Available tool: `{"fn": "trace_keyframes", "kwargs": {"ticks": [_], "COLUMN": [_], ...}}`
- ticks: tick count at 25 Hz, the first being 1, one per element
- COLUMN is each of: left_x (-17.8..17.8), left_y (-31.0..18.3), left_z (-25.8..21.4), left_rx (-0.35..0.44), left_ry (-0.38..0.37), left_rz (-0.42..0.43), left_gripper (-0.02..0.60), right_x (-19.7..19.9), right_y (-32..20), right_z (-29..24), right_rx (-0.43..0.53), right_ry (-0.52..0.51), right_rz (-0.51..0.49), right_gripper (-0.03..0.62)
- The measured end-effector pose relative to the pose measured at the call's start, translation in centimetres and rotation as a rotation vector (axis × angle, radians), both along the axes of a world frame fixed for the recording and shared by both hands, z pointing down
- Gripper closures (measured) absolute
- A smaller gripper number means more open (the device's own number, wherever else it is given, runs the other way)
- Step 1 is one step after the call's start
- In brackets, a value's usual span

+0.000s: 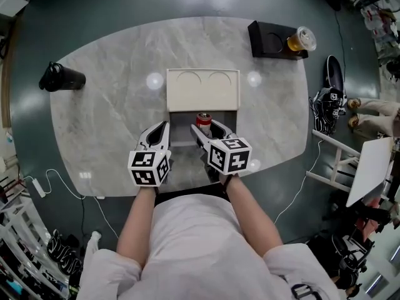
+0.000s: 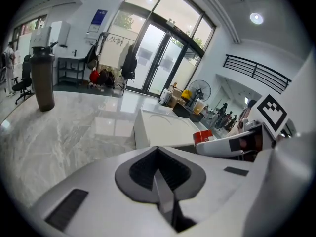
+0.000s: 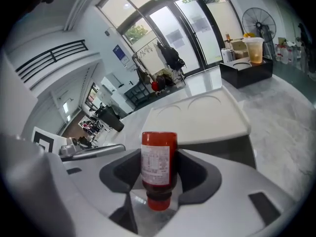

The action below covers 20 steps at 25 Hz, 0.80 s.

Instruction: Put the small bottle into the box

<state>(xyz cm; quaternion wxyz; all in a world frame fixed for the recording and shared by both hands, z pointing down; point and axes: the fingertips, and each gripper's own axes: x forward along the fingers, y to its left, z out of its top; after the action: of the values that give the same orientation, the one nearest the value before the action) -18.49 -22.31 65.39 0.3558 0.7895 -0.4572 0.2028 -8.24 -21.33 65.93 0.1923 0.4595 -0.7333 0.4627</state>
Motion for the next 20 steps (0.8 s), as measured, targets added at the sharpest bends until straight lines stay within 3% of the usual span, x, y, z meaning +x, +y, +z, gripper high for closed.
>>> {"fn": "trace_keyframes", "kwargs": {"ticks": [20], "left_x": [-1.4], "left_y": [0.0], "left_z": [2.7], "left_rx": [-0.062], "left_ry": [-0.034], "left_rz": [-0.026], "left_gripper": [0.56], "right_x": [-0.4], "right_y": [0.4], "right_z": [5.8], "right_rx": [-0.228], "right_ry": [0.056], "right_rz": [0.013], "right_gripper": [0.362]}}
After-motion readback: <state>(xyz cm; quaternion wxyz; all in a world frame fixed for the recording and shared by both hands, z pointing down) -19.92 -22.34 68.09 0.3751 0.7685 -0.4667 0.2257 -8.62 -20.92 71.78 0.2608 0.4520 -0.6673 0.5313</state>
